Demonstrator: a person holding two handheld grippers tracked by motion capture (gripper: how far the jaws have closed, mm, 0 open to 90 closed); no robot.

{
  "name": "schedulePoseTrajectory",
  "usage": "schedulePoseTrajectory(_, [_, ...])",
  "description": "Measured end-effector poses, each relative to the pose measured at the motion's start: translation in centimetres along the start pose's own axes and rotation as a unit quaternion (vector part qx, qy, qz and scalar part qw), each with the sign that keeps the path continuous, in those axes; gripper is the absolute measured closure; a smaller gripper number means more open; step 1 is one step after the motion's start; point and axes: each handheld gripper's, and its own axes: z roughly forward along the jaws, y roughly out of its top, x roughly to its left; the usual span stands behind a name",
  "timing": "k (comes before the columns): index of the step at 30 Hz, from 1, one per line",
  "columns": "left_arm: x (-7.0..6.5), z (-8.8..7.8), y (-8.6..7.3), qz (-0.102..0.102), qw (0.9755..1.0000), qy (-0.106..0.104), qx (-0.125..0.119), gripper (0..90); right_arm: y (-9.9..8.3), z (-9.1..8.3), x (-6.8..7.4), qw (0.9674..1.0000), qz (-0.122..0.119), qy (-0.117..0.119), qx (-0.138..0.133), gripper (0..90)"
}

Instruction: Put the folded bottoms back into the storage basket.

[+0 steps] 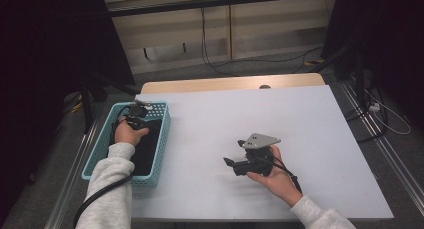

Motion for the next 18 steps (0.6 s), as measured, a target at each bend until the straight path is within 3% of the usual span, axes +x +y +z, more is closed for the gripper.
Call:
schedulePoseTrajectory(4, [1.8,-2.0,-0.5,-0.02,0.9993,0.032,-0.009,90.0,0.1,0.0,0.0,1.0,0.001,0.001,-0.003,23.0])
schedulePoseTrajectory(8, [3.2,-2.6,-1.5,-0.032,0.9977,0.059,0.0,90.0,0.1,0.0,0.1,1.0,-0.002,0.001,-0.002,23.0])
schedulePoseTrajectory(15, [4.2,-1.8,-2.7,-0.041,0.9946,0.092,0.023,90.0,0.2,0.0,0.3,1.0,-0.004,0.004,-0.006,23.1])
schedulePoseTrajectory(18, [4.8,-1.1,-3.3,-0.055,0.9928,0.1,0.036,90.0,0.2,0.0,0.3,1.0,-0.004,0.005,-0.005,23.0])
